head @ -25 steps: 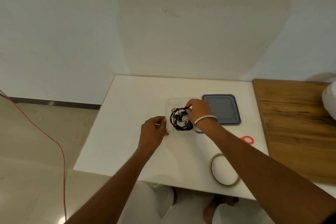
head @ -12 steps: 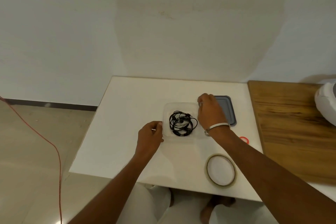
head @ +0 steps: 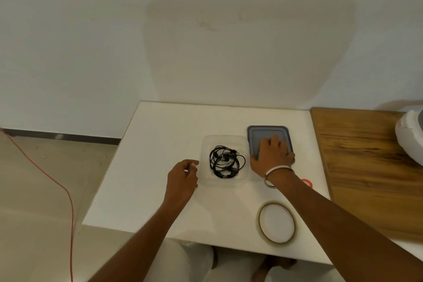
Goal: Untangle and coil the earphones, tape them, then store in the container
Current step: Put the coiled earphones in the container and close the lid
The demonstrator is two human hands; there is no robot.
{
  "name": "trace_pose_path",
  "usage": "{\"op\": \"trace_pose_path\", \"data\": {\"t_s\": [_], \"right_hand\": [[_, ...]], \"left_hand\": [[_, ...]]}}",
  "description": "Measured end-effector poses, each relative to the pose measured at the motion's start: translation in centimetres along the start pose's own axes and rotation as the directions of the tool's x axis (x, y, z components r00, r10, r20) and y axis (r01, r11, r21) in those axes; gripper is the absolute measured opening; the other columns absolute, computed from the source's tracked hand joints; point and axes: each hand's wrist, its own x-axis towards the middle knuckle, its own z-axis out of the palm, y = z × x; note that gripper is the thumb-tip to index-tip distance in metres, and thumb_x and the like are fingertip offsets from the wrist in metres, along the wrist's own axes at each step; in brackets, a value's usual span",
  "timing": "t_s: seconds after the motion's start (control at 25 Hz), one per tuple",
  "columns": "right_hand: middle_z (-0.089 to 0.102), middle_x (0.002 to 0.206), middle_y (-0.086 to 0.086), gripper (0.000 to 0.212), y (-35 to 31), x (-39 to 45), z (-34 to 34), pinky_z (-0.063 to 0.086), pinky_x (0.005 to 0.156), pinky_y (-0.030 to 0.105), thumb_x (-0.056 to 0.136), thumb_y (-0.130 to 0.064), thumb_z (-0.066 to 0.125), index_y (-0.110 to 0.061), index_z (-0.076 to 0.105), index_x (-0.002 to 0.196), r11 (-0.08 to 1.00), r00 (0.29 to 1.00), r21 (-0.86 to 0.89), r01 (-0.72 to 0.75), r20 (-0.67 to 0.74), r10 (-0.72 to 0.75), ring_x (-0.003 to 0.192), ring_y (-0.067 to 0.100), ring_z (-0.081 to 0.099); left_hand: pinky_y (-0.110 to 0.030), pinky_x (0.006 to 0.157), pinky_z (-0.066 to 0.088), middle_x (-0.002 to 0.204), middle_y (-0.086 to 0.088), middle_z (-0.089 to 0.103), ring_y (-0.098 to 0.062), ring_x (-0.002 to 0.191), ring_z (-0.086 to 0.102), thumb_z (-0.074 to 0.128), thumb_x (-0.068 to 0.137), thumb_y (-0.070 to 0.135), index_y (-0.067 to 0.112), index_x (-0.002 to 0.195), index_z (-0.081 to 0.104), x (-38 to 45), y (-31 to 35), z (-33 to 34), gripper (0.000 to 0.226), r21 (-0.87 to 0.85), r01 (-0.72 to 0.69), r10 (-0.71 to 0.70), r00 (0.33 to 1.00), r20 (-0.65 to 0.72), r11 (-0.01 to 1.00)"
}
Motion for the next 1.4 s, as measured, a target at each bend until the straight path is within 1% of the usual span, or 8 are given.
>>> {"op": "trace_pose_path", "data": {"t_s": [0.16, 0.28, 0.52, 0.72, 0.88, 1.0, 1.08, 1.4], "right_hand": [[0.03, 0.136, 0.012, 0.07, -0.3, -0.3, 0.3, 0.036, 0.095, 0.053, 0.079, -0.065, 0.051, -0.015, 0.037, 0.128, 0.997, 0.999, -0.081, 0.012, 0.047, -0.009, 0.121, 0.035, 0.034], [0.033, 0.136, 0.012, 0.055, -0.9, -0.4, 0.3, 0.036, 0.094, 0.05, 0.087, -0.051, 0.05, -0.012, 0.043, 0.126, 0.995, 0.999, -0.097, 0.0, 0.05, 0.005, 0.12, 0.034, 0.036], [0.054, 0.111, 0.014, 0.042, -1.2, -0.5, -1.9, 0.048, 0.077, 0.039, 0.084, -0.018, 0.052, -0.004, 0.041, 0.122, 0.997, 0.98, -0.004, 0.072, -0.184, -0.072, 0.097, 0.029, 0.053], [0.048, 0.112, 0.018, 0.028, -0.4, 0.2, -6.9, 0.044, 0.062, 0.034, 0.089, -0.01, 0.05, 0.0, 0.048, 0.115, 0.982, 0.924, 0.187, 0.0, -0.375, 0.071, 0.089, 0.032, 0.056], [0.042, 0.129, 0.02, 0.039, 0.1, 0.5, -8.6, 0.046, 0.08, 0.031, 0.091, -0.001, 0.048, 0.001, 0.042, 0.129, 0.749, 0.929, 0.659, -0.067, -0.232, 0.287, 0.106, 0.035, 0.055], [0.051, 0.127, 0.017, 0.041, -0.1, 0.3, -6.3, 0.049, 0.092, 0.039, 0.091, 0.002, 0.042, -0.006, 0.046, 0.13, 0.575, 0.959, 0.809, -0.123, -0.051, 0.278, 0.107, 0.033, 0.057], [0.058, 0.118, 0.02, 0.038, -0.8, -0.4, -4.3, 0.055, 0.084, 0.049, 0.089, 0.002, 0.039, -0.007, 0.052, 0.124, 0.498, 0.963, 0.848, -0.182, 0.051, 0.266, 0.101, 0.036, 0.06], [0.058, 0.114, 0.018, 0.03, -4.0, -3.2, -1.4, 0.05, 0.086, 0.034, 0.093, -0.005, 0.044, -0.003, 0.055, 0.121, 0.652, 0.962, 0.74, -0.167, -0.022, 0.271, 0.102, 0.034, 0.059]], "left_hand": [[-0.01, 0.047, 0.045, 0.09, -0.008, 0.066, -0.019, 0.065, 0.064, 0.041, 0.1, 0.016, 0.014, 0.104, 0.065, 0.3, 0.0, -0.4, 0.024, 0.044, 0.006, -0.005, 1.0, -0.028, 0.999], [-0.011, 0.049, 0.046, 0.089, -0.006, 0.065, -0.017, 0.064, 0.063, 0.041, 0.099, 0.015, 0.015, 0.104, 0.065, 0.3, 0.2, -0.5, 0.024, 0.049, 0.017, -0.016, 1.0, -0.018, 0.999], [-0.011, 0.048, 0.047, 0.088, 0.0, 0.062, -0.018, 0.068, 0.063, 0.041, 0.099, 0.013, 0.015, 0.102, 0.064, 0.2, 0.6, -0.5, 0.023, 0.015, 0.019, -0.019, 1.0, -0.002, 1.0], [-0.009, 0.047, 0.045, 0.085, -0.002, 0.063, -0.017, 0.067, 0.063, 0.041, 0.099, 0.014, 0.017, 0.1, 0.064, -0.1, 0.9, 0.0, 0.022, 0.008, 0.025, -0.025, 1.0, 0.018, 1.0], [-0.012, 0.05, 0.048, 0.085, -0.002, 0.065, -0.014, 0.068, 0.063, 0.043, 0.099, 0.015, 0.018, 0.099, 0.064, -0.2, 1.2, 0.6, 0.021, 0.007, 0.02, -0.021, 0.999, 0.041, 1.0], [-0.016, 0.054, 0.051, 0.091, -0.001, 0.065, -0.012, 0.071, 0.064, 0.044, 0.099, 0.017, 0.017, 0.103, 0.063, -0.3, 1.3, 0.9, 0.02, 0.015, 0.027, -0.028, 0.998, 0.061, 1.0], [-0.012, 0.051, 0.049, 0.094, -0.001, 0.064, -0.013, 0.07, 0.065, 0.044, 0.099, 0.018, 0.016, 0.104, 0.062, -0.3, 1.3, 0.9, 0.019, -0.001, 0.045, -0.045, 0.997, 0.064, 0.999], [-0.014, 0.057, 0.051, 0.093, -0.006, 0.068, -0.015, 0.067, 0.07, 0.041, 0.1, 0.023, 0.013, 0.103, 0.066, -0.2, 1.3, 0.7, 0.027, -0.047, 0.055, -0.051, 0.996, 0.078, 0.997]]}}
